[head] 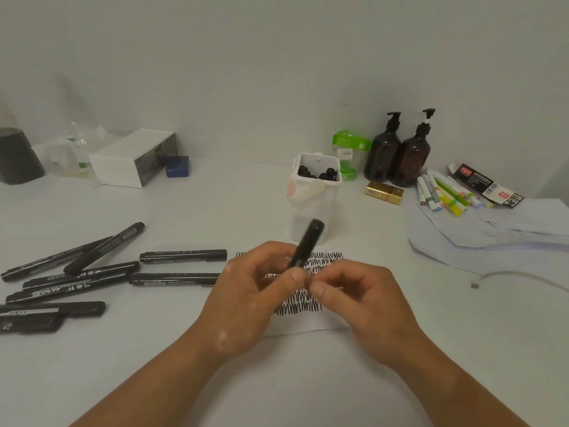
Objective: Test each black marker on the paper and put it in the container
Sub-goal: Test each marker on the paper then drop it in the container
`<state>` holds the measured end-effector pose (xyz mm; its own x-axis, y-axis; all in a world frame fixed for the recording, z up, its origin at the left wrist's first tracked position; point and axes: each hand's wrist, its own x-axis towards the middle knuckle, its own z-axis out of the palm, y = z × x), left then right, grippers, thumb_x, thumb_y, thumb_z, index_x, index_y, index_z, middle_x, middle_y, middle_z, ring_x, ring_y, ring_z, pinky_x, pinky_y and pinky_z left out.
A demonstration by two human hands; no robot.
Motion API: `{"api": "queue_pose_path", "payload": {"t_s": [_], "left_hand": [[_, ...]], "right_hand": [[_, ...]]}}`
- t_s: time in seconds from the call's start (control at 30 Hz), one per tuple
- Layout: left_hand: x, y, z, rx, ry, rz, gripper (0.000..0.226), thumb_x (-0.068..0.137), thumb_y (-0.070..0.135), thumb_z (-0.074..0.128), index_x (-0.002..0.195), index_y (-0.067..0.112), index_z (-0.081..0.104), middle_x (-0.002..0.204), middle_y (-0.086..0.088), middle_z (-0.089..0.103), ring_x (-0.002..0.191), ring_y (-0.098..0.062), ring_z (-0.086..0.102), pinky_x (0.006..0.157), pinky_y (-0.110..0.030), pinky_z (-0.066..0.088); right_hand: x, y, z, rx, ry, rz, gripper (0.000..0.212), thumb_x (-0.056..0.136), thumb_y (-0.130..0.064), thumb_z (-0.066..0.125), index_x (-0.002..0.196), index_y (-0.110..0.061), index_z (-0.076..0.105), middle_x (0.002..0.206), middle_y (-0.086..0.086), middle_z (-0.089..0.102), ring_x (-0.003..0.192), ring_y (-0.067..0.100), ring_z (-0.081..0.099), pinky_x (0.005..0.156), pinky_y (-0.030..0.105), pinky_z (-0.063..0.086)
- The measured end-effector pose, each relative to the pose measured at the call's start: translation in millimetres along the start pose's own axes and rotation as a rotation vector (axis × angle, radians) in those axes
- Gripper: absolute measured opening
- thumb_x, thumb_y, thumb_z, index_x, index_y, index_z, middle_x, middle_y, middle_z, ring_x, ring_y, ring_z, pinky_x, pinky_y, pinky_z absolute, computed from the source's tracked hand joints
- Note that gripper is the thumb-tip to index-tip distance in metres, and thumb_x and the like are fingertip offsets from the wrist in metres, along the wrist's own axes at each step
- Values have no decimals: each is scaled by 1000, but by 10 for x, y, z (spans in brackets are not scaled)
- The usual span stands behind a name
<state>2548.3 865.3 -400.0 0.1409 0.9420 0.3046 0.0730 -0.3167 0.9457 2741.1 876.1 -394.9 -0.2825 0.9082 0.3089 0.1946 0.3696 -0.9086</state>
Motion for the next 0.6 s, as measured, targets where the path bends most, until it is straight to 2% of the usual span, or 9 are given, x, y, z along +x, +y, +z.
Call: {"api": "queue_pose_path", "payload": {"t_s": [0.07, 0.17, 0.27, 0.37, 0.43, 0.5, 0.57, 0.6], "left_hand": [[-4, -16, -28, 197, -5, 25, 18, 87, 34, 70, 105, 38, 71, 89, 8, 75, 63, -6, 61, 61, -15, 46], [-20, -33, -26, 335, -42, 62, 21, 88, 28, 74, 106, 38, 73, 92, 18, 74, 71, -1, 66, 65, -6, 43], [-16, -63, -25, 399, -73, 75, 19, 88, 27, 75, 105, 37, 73, 92, 20, 73, 81, -3, 68, 69, -7, 46], [9, -102, -88, 414, -51, 29, 18, 86, 30, 76, 102, 38, 73, 83, 18, 73, 73, -6, 67, 65, -10, 46], [30, -128, -144, 409, -24, 2, 18, 85, 30, 76, 100, 39, 74, 80, 17, 72, 69, -7, 66, 64, -11, 48], [45, -149, -197, 393, 1, -20, 16, 85, 31, 77, 98, 39, 73, 78, 15, 72, 66, -5, 63, 62, -12, 48], [55, -159, -236, 388, 10, -35, 14, 84, 34, 77, 97, 39, 72, 79, 14, 73, 66, -4, 62, 63, -12, 48], [60, -162, -248, 398, 16, -36, 14, 84, 36, 77, 96, 40, 72, 80, 14, 73, 68, -4, 63, 64, -13, 49]], "right_hand": [[17, -28, -83, 78, 38, -16, 14, 80, -34, 74, 90, -25, 73, 74, -4, 71, 69, 10, 66, 64, 23, 51], [19, -19, -117, 140, 3, -8, 24, 79, -41, 70, 99, -28, 70, 69, -6, 66, 61, 10, 59, 57, 25, 49], [29, 42, -61, 55, 14, -19, 18, 79, -43, 70, 92, -31, 73, 70, -9, 67, 60, 5, 58, 61, 20, 47], [69, 89, -122, 76, 104, -12, 19, 78, -43, 70, 87, -27, 75, 62, -4, 61, 55, 11, 52, 55, 24, 44], [105, 123, -248, 155, 204, 32, 21, 76, -41, 71, 85, -22, 75, 58, 2, 55, 55, 17, 48, 50, 28, 42], [131, 165, -389, 258, 301, 109, 18, 77, -35, 73, 83, -18, 75, 60, 5, 54, 56, 17, 48, 47, 26, 41], [155, 216, -514, 322, 377, 180, 10, 86, -25, 70, 81, -17, 74, 62, 5, 54, 56, 16, 47, 46, 25, 39], [164, 248, -567, 328, 412, 202, 13, 91, -20, 68, 80, -17, 74, 62, 5, 54, 56, 16, 46, 46, 25, 38]]}}
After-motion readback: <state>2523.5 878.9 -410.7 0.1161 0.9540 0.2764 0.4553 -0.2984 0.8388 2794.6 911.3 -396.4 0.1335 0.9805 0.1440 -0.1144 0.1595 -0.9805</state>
